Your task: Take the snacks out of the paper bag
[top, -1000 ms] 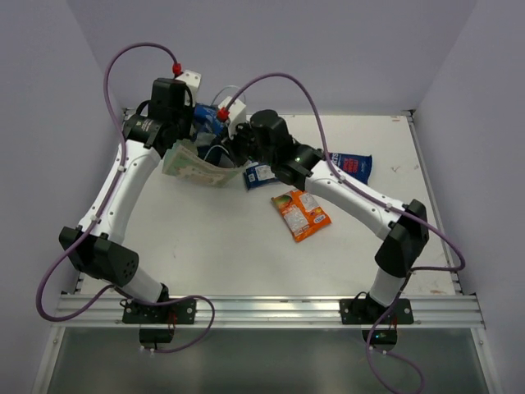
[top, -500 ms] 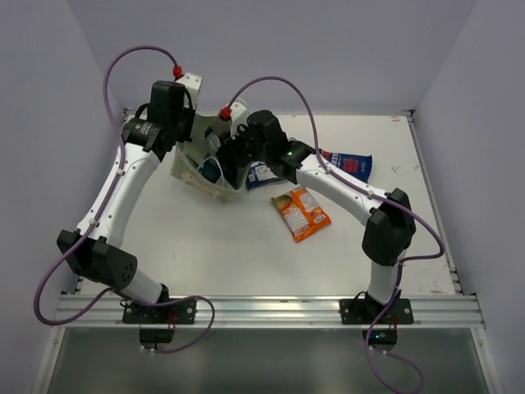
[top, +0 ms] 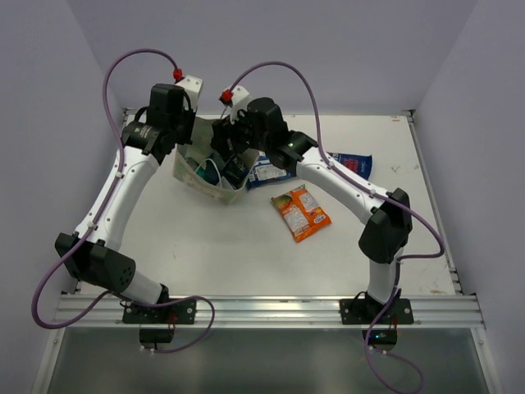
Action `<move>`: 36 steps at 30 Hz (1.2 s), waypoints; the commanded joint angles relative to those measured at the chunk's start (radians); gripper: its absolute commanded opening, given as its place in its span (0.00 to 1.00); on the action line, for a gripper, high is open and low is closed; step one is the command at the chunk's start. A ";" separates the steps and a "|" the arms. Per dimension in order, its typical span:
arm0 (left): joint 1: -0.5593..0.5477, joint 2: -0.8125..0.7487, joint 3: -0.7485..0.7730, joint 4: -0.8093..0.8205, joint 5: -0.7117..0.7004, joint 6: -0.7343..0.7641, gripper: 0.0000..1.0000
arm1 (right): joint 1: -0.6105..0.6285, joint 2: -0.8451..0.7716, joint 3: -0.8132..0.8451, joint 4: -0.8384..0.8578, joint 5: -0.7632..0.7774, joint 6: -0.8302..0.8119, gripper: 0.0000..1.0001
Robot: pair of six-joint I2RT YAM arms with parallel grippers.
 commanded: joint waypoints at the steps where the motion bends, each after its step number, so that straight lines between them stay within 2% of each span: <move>1: -0.004 -0.049 0.004 0.071 0.015 0.012 0.00 | -0.001 0.066 0.040 -0.046 0.085 0.000 0.71; 8: -0.004 -0.050 0.006 0.071 0.021 0.015 0.00 | -0.001 0.151 0.066 -0.085 0.117 0.008 0.71; 11: -0.004 -0.056 0.001 0.073 0.026 0.016 0.00 | -0.004 0.172 0.065 -0.056 0.115 0.008 0.63; 12: -0.004 -0.059 -0.002 0.073 0.027 0.016 0.00 | -0.006 0.175 0.066 -0.045 0.106 0.008 0.54; 14: -0.004 -0.062 -0.008 0.076 0.027 0.015 0.00 | -0.006 0.175 0.088 -0.020 0.094 -0.002 0.49; 17: -0.004 -0.067 -0.016 0.076 0.024 0.015 0.00 | -0.008 0.163 0.128 -0.016 0.065 0.004 0.53; 19: -0.004 -0.068 -0.020 0.076 0.026 0.013 0.00 | -0.014 0.152 0.135 0.003 0.049 0.030 0.61; 21: -0.004 -0.073 -0.025 0.077 0.024 0.013 0.00 | -0.018 0.149 0.135 0.021 0.059 0.052 0.62; 25: -0.004 -0.079 -0.036 0.082 0.027 0.010 0.00 | -0.017 0.176 0.151 0.047 0.115 0.083 0.62; 33: -0.004 -0.084 -0.034 0.082 0.027 0.010 0.00 | -0.018 0.233 0.162 0.033 0.114 0.075 0.59; 35: -0.004 -0.085 -0.034 0.082 0.027 0.012 0.00 | -0.018 0.244 0.166 0.032 0.109 0.070 0.56; 36: -0.004 -0.087 -0.036 0.082 0.027 0.012 0.00 | -0.021 0.255 0.169 0.032 0.103 0.067 0.49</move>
